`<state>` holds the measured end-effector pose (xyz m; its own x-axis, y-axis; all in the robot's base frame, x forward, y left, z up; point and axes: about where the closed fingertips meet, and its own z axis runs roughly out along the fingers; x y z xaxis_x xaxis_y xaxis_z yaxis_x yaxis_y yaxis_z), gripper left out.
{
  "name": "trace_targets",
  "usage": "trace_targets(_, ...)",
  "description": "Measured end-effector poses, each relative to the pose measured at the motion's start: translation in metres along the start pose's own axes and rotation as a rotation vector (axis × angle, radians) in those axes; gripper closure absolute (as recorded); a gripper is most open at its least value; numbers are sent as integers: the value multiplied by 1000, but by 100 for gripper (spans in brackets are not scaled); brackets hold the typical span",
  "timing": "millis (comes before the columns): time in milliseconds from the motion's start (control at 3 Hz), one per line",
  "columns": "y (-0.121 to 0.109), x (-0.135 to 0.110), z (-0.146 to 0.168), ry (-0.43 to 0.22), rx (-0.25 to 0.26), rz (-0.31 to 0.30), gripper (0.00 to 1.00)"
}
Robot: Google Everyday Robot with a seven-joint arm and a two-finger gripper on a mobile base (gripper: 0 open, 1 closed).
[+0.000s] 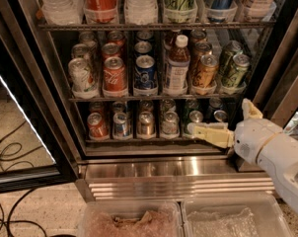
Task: Pick blue plastic bottle from middle shelf of fridge
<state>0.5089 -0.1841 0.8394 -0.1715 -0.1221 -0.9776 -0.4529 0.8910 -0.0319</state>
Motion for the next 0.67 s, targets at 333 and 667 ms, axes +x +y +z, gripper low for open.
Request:
trace_targets(333,-26,30,-17,-43,107,10,0)
trace_targets(667,-29,31,-21,-89,123,43,0)
